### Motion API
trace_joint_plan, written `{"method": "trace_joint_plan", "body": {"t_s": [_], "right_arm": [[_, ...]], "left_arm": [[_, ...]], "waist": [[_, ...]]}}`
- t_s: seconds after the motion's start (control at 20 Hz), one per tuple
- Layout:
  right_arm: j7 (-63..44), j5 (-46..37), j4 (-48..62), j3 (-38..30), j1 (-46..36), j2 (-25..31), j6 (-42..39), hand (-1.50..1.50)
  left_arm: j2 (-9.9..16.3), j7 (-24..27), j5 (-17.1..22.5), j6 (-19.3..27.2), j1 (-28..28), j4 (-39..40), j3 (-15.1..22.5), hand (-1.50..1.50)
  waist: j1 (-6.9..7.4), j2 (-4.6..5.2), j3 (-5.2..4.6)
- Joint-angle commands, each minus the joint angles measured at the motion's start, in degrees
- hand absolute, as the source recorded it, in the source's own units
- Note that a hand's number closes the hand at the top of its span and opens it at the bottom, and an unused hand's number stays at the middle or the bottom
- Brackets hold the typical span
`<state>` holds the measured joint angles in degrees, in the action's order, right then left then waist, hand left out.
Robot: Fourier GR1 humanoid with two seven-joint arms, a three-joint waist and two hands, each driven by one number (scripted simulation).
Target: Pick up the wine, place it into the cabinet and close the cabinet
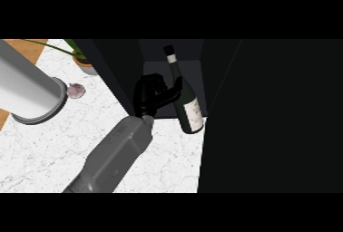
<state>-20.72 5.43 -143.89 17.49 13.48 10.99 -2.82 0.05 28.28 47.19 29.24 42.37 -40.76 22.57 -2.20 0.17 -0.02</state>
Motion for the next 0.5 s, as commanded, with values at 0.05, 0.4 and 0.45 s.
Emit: {"method": "trace_joint_plan", "body": {"t_s": [0.05, 0.4, 0.45], "right_arm": [[-3.5, 5.4, -10.0, 0.4, 3.2, 0.6, -0.9, -1.50], [-2.6, 6.9, -9.9, -3.0, 3.6, 0.9, -2.3, -1.50], [-4.1, 4.8, -9.0, -1.2, 1.7, -0.5, -0.7, -1.50]], "left_arm": [[0.0, -1.0, 2.7, -1.9, 6.8, 8.1, -3.7, 1.50], [0.0, -0.3, 2.7, -0.5, 14.2, 14.4, -5.9, 1.50], [0.0, -1.5, 3.6, 1.7, 15.9, 13.2, -4.9, 1.50]], "waist": [[-0.49, 0.18, 0.00], [-0.39, 0.16, 0.04], [-0.20, 0.10, 0.01]]}}
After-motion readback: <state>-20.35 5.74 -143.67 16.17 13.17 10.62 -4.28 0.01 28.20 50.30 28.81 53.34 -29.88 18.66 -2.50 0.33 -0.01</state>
